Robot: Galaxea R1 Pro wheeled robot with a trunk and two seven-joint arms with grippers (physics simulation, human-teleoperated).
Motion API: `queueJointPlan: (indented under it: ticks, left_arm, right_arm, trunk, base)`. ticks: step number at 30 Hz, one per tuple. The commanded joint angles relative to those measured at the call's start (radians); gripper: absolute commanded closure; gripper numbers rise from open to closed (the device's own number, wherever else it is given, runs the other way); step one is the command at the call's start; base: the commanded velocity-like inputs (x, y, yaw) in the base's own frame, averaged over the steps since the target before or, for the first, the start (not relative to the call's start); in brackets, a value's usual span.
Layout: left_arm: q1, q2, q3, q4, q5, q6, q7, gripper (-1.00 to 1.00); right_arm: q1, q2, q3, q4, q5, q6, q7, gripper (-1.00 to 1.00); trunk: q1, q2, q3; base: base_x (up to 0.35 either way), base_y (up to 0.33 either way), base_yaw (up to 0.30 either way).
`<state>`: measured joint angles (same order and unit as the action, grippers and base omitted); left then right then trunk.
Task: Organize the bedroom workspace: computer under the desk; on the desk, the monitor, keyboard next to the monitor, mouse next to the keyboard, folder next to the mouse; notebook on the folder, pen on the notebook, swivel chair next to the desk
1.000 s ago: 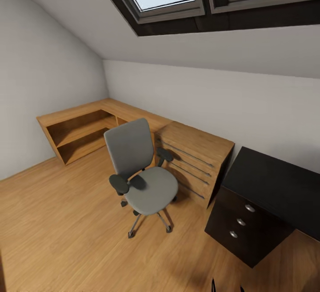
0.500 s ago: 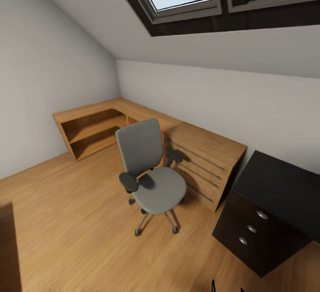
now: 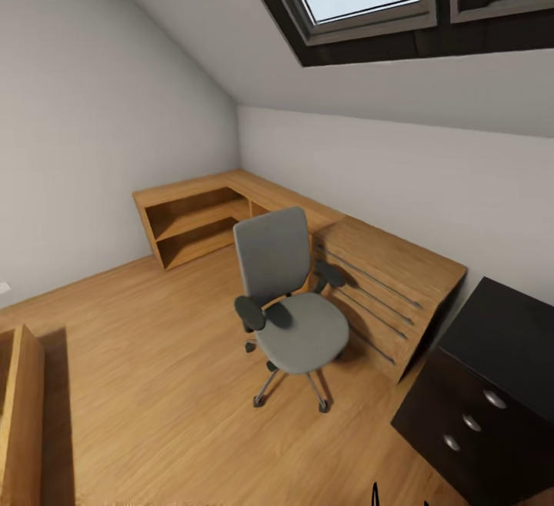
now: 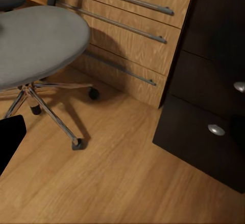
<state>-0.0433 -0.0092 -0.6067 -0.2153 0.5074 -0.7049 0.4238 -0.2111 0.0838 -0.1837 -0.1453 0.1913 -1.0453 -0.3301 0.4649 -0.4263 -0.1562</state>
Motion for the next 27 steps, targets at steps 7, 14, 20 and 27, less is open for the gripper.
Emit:
queueJointPlan:
  ticks: [7,14,20,27]
  left_arm:
    - [-0.001,0.0,-0.008,0.001,0.003,-0.001,0.009,-1.0]
    - [-0.001,0.0,-0.009,0.001,0.003,0.0,0.009,-1.0]
    - [-0.001,0.0,-0.01,0.001,0.003,0.001,0.009,-1.0]
    - [-0.001,0.0,-0.01,0.001,0.003,0.003,0.008,-1.0]
  right_arm:
    - [-0.001,0.003,-0.005,0.0,0.011,-0.002,-0.032,-1.0]
    - [-0.001,0.014,-0.005,-0.003,0.012,-0.002,-0.038,-1.0]
    - [-0.001,0.015,-0.004,-0.003,0.012,-0.002,-0.038,-1.0]
    - [-0.001,0.014,-0.003,-0.002,0.016,-0.002,-0.038,-1.0]
  trunk:
    - [0.001,-0.002,0.005]
    - [0.001,-0.002,0.014]
    - [0.001,-0.002,0.021]
    - [0.001,-0.002,0.027]
  base:
    - [0.0,0.0,0.23]
    - [0.0,0.0,0.187]
    - [0.0,0.0,0.193]
    - [0.0,0.0,0.24]
